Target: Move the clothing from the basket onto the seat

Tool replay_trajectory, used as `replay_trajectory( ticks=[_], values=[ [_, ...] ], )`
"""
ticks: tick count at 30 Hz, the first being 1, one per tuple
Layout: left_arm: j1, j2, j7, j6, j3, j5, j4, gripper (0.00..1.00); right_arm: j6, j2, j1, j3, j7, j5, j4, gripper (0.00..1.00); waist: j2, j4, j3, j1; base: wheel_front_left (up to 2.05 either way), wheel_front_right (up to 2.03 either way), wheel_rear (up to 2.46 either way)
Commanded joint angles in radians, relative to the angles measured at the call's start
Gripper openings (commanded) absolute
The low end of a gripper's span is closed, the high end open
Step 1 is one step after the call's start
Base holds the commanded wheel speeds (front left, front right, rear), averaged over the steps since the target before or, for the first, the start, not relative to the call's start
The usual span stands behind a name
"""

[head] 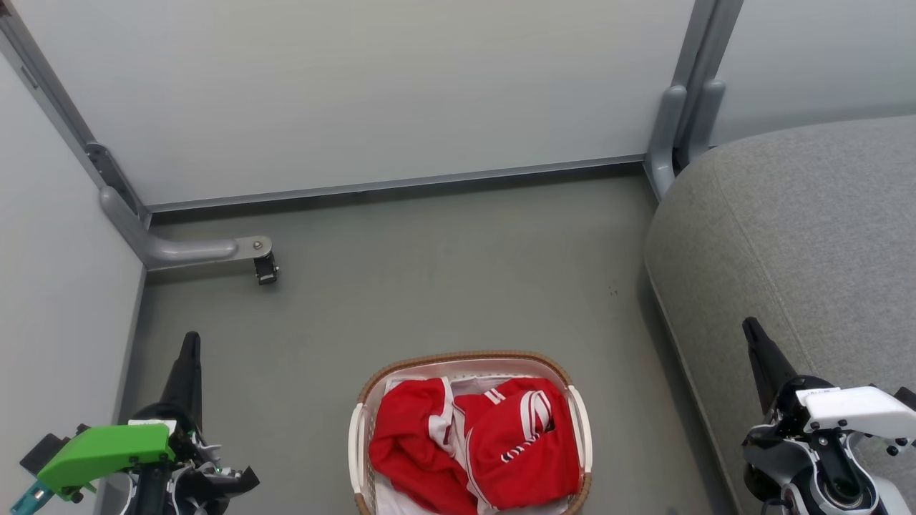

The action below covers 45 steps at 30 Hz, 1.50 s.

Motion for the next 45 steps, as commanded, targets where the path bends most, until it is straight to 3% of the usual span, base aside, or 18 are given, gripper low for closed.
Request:
replay_trajectory(
  ticks=[1,11,12,19,30,45],
  values=[
    [-0.011,0.001,0.004,-0.005,0.003,0.006,-0.001,0.00,0.000,-0.006,0.009,0.000,0.001,0.005,-0.003,0.00,0.0000,0.000,0.000,0.0000,0.00,0.00,0.00],
    [-0.011,0.001,0.004,-0.005,0.003,0.006,-0.001,0.00,0.000,-0.006,0.009,0.000,0.001,0.005,-0.003,0.00,0.0000,0.000,0.000,0.0000,0.00,0.00,0.00],
    [0.001,-0.001,-0.001,0.000,0.000,0.000,0.003,1.00,0.000,0.001,0.000,0.000,0.000,-0.001,0.003,1.00,0.0000,0.000,0.000,0.0000,0.00,0.00,0.00],
    [0.004,-0.002,-0.029,0.000,-0.006,0.029,0.018,1.00,0.000,-0.007,0.004,0.021,-0.026,-0.034,0.001,1.00,0.0000,0.000,0.002,0.0000,0.00,0.00,0.00],
    [0.002,-0.002,-0.081,0.003,-0.017,0.318,0.002,1.00,0.000,-0.026,-0.007,0.039,-0.081,-0.240,-0.007,1.00,0.0000,0.002,0.009,0.0000,0.00,0.00,0.00],
    [0.012,-0.001,-0.143,0.015,-0.043,0.600,0.008,1.00,0.000,-0.036,-0.012,0.077,-0.143,-0.505,0.011,1.00,0.0000,0.009,0.019,0.0000,0.00,0.00,0.00]
  ],
)
